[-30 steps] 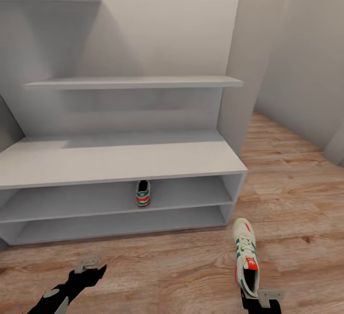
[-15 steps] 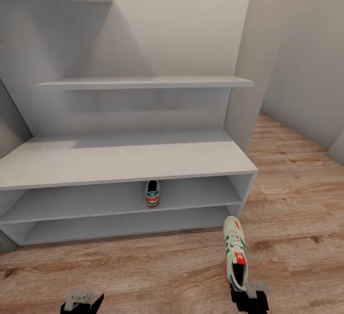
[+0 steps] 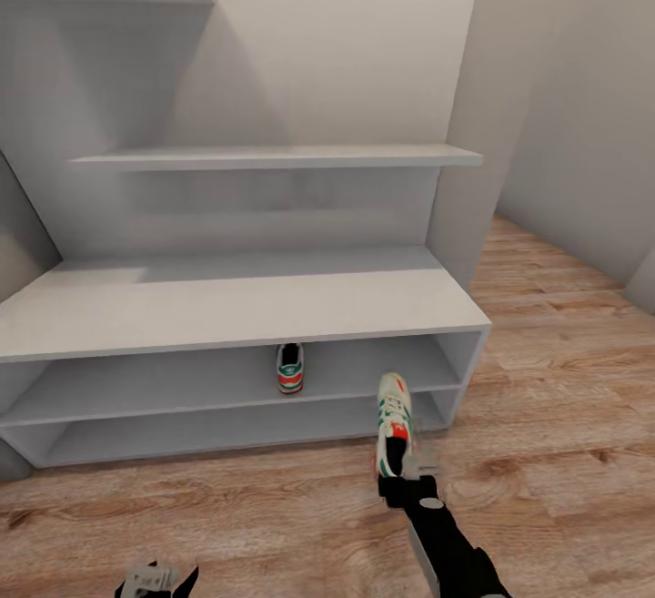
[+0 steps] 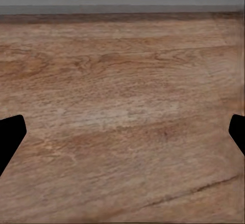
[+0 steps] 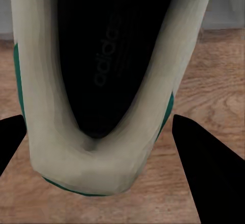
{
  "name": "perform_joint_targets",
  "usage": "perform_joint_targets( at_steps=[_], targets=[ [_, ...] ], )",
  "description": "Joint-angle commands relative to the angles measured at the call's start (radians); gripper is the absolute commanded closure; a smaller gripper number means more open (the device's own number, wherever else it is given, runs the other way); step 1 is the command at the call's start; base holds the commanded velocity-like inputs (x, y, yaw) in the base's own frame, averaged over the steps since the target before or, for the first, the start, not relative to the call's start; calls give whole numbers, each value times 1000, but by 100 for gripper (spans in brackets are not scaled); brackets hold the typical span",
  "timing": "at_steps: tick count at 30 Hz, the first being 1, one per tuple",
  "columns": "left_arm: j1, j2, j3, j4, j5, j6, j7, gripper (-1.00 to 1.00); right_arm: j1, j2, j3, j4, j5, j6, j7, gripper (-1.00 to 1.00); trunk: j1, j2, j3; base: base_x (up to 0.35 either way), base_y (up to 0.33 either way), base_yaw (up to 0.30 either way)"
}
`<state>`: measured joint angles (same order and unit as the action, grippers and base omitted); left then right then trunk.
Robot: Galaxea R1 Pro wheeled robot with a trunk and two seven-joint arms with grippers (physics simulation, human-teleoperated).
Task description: Pick up the two gym shoes and the two sandals from the corridor floor and place them onto the hallstand (shoe rack) in the corridor, making sure they are on the rack and not on the floor. Arrange them so the two gym shoes are next to each other and the two sandals are next to each other.
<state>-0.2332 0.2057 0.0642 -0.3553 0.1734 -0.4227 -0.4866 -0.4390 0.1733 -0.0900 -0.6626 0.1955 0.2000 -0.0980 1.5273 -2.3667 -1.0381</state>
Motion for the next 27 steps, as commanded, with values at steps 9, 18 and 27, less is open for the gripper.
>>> perform_joint_targets(
  at_steps=[9,18,27],
  targets=[
    [3,-3,4,2,5,2,-40,-100,-80,1,113,-53,8,132,0,100,0,0,-1,0,0,0],
    [3,-3,3,2,5,2,-41,-100,-90,1,124,-110,9,159,0,100,0,0,-1,0,0,0],
    [3,-3,4,2,5,2,-41,-100,-90,1,125,-109,10,160,0,100,0,0,-1,0,0,0]
  ],
)
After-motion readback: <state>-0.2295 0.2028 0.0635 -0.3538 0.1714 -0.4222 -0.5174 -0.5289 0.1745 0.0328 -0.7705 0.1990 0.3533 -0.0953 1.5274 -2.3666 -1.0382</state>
